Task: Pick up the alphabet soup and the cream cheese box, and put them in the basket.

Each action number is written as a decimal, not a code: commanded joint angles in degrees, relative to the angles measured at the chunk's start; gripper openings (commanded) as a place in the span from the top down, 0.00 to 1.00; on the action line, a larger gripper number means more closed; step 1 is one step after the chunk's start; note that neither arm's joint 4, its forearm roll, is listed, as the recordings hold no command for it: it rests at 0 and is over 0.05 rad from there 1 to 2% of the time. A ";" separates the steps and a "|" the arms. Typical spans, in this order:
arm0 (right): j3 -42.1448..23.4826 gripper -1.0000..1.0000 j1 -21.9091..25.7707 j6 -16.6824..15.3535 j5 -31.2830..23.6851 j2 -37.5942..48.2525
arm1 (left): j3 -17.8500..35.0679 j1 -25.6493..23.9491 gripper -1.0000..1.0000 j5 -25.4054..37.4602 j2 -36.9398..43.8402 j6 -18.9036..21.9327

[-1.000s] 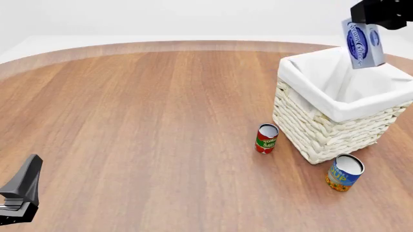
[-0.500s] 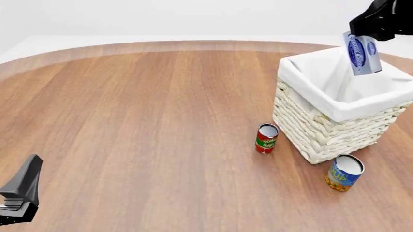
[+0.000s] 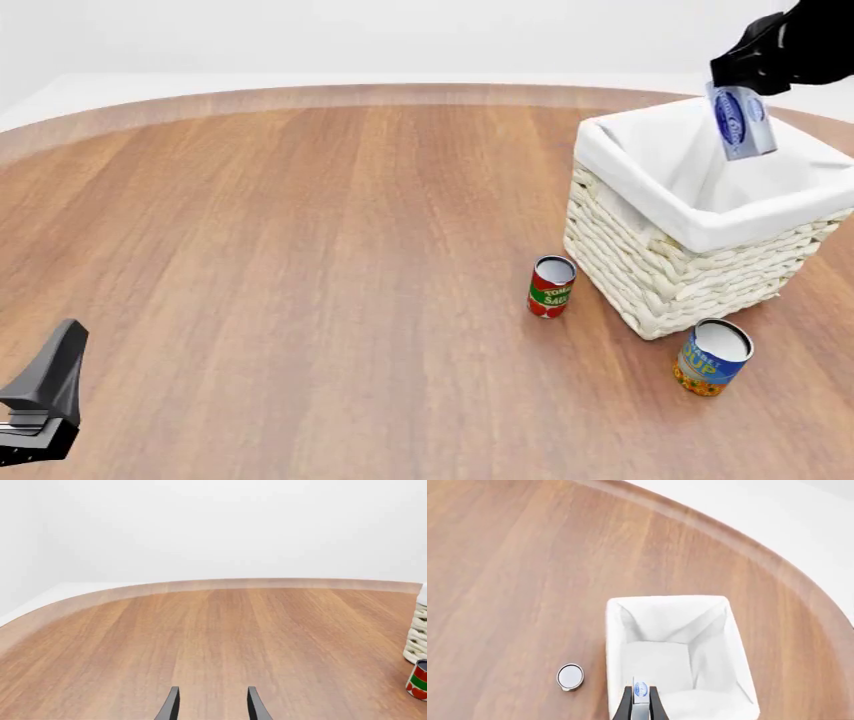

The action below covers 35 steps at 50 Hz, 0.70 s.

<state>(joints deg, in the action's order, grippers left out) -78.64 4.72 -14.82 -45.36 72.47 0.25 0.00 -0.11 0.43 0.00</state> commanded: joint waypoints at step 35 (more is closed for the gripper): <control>2.96 1.00 -3.35 -0.58 6.93 4.87 | 0.00 0.00 0.00 0.00 0.00 0.00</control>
<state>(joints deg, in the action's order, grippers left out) -75.51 1.87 -16.04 -39.84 76.75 0.25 0.00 -0.11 0.43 0.00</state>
